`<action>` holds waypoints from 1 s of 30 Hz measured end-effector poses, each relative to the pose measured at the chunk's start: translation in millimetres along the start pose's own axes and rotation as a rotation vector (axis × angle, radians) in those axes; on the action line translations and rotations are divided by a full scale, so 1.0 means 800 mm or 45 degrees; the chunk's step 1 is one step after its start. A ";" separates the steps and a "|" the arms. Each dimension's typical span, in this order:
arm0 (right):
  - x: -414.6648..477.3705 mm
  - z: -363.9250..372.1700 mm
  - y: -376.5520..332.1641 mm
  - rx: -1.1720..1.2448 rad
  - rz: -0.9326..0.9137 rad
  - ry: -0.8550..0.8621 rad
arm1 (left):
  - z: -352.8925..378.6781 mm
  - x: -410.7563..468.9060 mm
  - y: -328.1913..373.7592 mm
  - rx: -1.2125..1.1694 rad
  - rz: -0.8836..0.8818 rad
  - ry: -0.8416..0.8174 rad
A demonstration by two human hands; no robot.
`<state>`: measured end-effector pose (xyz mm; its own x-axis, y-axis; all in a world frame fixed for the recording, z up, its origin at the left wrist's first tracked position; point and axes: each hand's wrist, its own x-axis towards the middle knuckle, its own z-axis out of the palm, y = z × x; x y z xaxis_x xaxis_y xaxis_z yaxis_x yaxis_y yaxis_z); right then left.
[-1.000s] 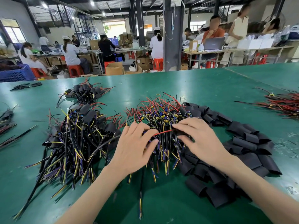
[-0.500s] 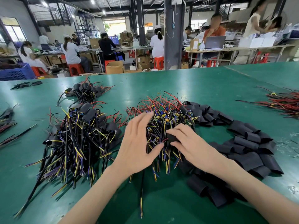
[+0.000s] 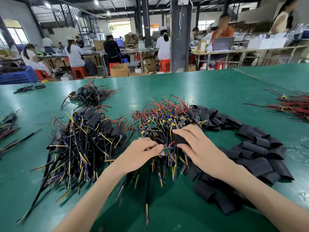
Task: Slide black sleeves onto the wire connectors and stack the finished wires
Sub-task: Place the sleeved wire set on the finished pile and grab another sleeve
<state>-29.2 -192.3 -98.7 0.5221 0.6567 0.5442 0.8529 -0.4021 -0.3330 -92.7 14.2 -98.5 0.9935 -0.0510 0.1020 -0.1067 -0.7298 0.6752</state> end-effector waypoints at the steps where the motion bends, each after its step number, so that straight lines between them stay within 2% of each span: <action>1: 0.000 -0.002 -0.001 0.004 -0.007 0.009 | -0.002 -0.001 0.002 -0.007 0.009 -0.020; 3: 0.000 -0.004 -0.003 -0.021 -0.028 0.011 | -0.004 -0.002 0.005 -0.038 0.069 0.027; 6: -0.002 -0.008 -0.004 -0.210 -0.134 -0.023 | -0.005 -0.002 0.007 -0.043 0.212 0.274; 9: -0.002 -0.010 -0.003 -0.226 -0.143 -0.001 | 0.000 -0.001 0.009 0.016 0.305 0.431; 16: -0.005 -0.005 0.007 -0.059 -0.085 0.012 | 0.009 -0.003 0.013 0.038 0.405 0.482; 24: -0.007 -0.001 0.014 -0.017 -0.056 0.054 | 0.010 -0.005 0.015 0.022 0.374 0.507; 30: -0.006 -0.002 0.019 0.071 -0.037 -0.014 | 0.010 -0.006 0.017 0.028 0.412 0.507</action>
<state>-19.1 -202.4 -104.9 0.4965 0.6748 0.5460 0.8664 -0.3466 -0.3594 -98.6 -1.4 -95.6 0.8169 -0.0165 0.5765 -0.4014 -0.7341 0.5478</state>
